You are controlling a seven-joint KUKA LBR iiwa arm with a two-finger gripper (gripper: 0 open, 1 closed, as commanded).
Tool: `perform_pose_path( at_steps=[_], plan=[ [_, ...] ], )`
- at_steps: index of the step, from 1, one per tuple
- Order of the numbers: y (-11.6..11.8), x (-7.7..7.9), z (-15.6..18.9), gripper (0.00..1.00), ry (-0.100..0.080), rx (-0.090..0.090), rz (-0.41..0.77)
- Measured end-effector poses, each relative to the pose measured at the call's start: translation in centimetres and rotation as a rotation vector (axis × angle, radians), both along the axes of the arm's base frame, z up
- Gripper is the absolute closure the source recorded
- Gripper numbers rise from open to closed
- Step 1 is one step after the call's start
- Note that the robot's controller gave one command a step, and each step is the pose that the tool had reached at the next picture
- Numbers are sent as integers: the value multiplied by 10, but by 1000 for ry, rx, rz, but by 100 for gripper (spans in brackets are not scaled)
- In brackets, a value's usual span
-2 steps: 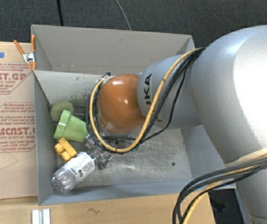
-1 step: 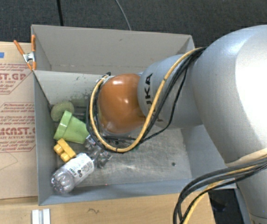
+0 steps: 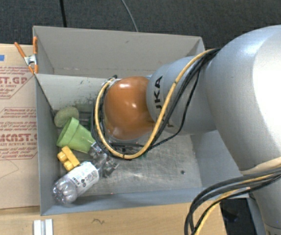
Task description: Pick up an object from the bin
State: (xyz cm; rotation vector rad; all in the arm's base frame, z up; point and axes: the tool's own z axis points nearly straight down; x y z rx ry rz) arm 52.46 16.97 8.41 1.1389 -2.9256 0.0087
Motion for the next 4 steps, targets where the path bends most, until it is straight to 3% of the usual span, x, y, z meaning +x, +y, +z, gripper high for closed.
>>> perform_pose_path(
  at_steps=[1, 4],
  plan=[
    [1, -2, 18, 100, 8, 1, 0],
    [3, 0, 66, 100, -4, 8, 1]
  ],
)
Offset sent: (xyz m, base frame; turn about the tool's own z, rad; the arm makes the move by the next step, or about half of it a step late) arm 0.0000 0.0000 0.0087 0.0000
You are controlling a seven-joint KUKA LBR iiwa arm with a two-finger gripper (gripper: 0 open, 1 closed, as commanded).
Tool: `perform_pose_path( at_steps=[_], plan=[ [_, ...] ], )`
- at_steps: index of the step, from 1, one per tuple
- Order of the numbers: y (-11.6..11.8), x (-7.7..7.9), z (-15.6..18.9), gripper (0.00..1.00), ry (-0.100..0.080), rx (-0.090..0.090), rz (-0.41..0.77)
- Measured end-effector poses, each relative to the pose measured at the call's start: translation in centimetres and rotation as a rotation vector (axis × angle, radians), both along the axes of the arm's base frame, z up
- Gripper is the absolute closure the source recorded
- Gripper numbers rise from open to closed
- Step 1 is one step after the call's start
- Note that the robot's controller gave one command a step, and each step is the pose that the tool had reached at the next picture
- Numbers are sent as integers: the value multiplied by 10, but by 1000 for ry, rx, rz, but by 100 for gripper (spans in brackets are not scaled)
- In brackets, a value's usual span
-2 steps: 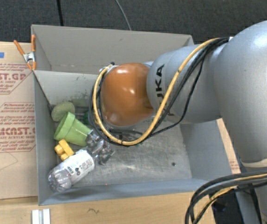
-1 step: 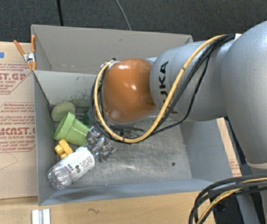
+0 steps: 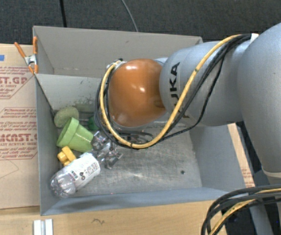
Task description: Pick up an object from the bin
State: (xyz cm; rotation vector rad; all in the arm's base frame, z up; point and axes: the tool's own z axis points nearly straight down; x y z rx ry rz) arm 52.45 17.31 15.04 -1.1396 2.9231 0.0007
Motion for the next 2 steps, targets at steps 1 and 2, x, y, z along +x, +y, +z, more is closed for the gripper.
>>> perform_pose_path(
  at_steps=[1, 2],
  plan=[
    [0, 0, 8, 100, 2, -1, 0],
    [0, -1, 18, 100, 4, -1, 0]
  ],
)
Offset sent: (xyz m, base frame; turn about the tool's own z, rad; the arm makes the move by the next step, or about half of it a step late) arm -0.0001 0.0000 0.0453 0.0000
